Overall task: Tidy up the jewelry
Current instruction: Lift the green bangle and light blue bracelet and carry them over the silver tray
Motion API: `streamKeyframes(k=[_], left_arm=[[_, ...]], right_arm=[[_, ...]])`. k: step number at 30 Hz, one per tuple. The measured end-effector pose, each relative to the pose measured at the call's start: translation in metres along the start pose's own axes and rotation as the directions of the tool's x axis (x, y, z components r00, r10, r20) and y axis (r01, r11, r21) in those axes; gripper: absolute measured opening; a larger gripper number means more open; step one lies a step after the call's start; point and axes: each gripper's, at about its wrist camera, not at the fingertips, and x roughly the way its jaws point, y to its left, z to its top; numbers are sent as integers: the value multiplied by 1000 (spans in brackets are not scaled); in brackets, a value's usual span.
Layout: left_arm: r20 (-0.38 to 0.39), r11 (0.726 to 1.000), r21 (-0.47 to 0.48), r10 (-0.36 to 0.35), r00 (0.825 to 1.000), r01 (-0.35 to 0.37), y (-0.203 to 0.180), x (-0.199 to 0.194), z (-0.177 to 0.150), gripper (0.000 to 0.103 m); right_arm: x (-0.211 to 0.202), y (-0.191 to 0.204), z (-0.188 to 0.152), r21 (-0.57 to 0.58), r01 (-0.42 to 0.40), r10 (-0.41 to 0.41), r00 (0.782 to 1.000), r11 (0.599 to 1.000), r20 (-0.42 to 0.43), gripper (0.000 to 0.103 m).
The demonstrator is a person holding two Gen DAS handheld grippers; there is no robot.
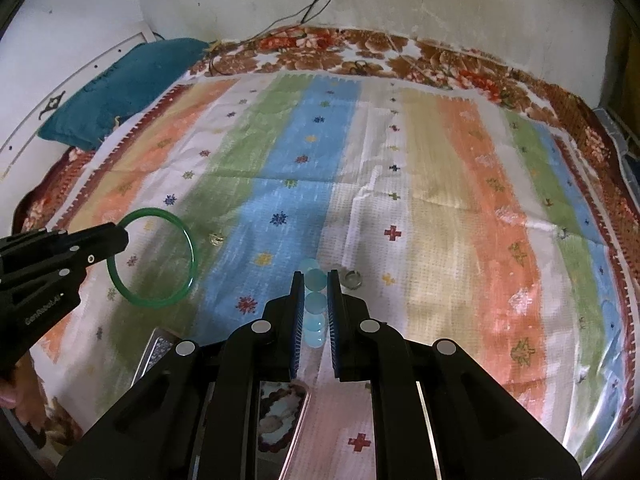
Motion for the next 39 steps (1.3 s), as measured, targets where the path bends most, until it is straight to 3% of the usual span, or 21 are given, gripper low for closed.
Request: streamKeyframes(k=[6, 20, 25, 39], left_arm=[[20, 1000, 26, -10, 1000, 10, -9, -14, -7, 9], [66, 998, 53, -34, 997, 31, -21, -42, -25, 9], [67, 998, 39, -48, 997, 46, -20, -47, -33, 9], [24, 994, 69, -85, 996, 83, -36, -49, -48, 10]], right_arm=[[-20, 9, -5, -24, 13, -12, 999, 1000, 47, 12], [-58, 22, -20, -41, -43, 47, 993, 998, 112, 12], [-63, 26, -29, -51, -91, 95, 991, 995, 96, 12], [-63, 32, -50, -65, -129, 132, 991, 990, 39, 13]])
